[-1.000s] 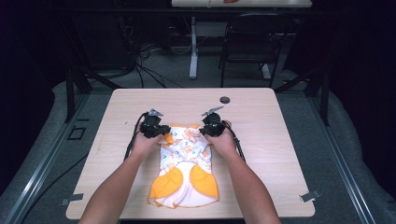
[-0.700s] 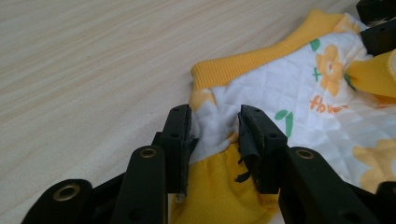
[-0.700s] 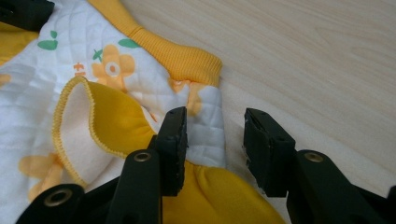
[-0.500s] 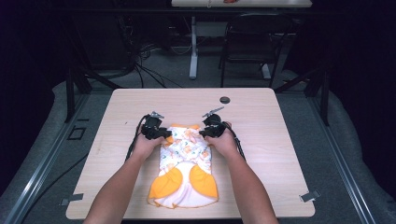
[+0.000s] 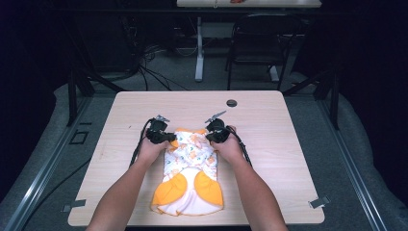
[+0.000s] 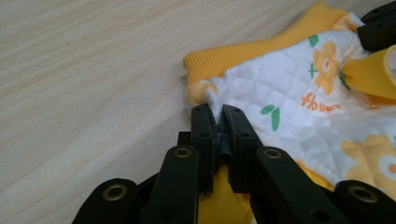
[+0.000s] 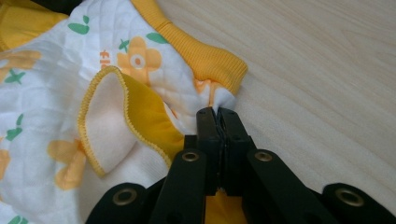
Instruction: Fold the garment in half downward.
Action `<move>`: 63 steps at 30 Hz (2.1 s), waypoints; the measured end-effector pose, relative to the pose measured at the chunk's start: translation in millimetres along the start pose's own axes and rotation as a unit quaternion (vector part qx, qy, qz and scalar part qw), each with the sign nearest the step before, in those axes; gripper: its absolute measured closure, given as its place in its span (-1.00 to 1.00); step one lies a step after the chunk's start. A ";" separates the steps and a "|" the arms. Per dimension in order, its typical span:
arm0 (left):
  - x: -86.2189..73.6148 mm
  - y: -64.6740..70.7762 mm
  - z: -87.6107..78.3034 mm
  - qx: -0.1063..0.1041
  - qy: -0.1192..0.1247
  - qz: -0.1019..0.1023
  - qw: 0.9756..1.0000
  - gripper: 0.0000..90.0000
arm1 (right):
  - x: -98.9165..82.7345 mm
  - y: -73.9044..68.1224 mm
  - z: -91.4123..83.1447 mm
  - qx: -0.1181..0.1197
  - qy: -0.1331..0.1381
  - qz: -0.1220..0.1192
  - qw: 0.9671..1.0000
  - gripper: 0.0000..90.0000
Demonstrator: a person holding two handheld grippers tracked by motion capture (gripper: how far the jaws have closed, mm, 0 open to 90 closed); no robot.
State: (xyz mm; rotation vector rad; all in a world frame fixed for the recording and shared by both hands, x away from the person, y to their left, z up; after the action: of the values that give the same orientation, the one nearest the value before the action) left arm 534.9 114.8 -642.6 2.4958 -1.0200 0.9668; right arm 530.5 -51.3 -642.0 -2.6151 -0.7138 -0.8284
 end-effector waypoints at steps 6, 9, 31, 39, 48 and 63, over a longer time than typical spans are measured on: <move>6.4 -0.7 -9.2 0.001 0.016 0.001 1.000 0.87 | 4.0 0.7 -11.1 0.006 0.008 -0.006 1.000 0.97; 9.3 -1.1 -15.0 -0.002 0.020 0.000 1.000 0.87 | 6.9 0.3 -16.0 0.005 0.014 -0.008 1.000 0.97; 50.5 -9.6 -64.3 0.018 0.069 0.028 0.997 0.87 | 49.4 -10.3 -63.5 -0.006 0.057 -0.047 0.997 0.97; 68.0 -12.0 -87.3 0.034 0.096 0.049 0.994 0.87 | 68.9 -16.1 -87.5 -0.010 0.093 -0.063 0.994 0.97; 71.6 -4.9 -95.0 0.044 0.111 0.071 0.990 0.87 | 70.9 -18.2 -95.8 -0.023 0.108 -0.083 0.990 0.97; 38.6 13.2 -91.4 0.017 0.114 0.079 0.990 0.87 | 35.2 -29.0 -91.4 0.001 0.106 -0.101 0.989 0.96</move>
State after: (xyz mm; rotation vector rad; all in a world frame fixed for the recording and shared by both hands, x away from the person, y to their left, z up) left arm 502.2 128.8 -549.0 2.2904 -1.1473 1.2927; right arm 498.5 -53.0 -545.0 -2.4306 -0.9250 -1.1425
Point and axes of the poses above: each handheld gripper's, and its own axes: z roughly forward along the jaws, x roughly out of its top, y roughly to its right, the point moved 10 cm from there along z, roughly forward along the jaws, and after that the axes turned 10 degrees about z, right-handed, at the moved point
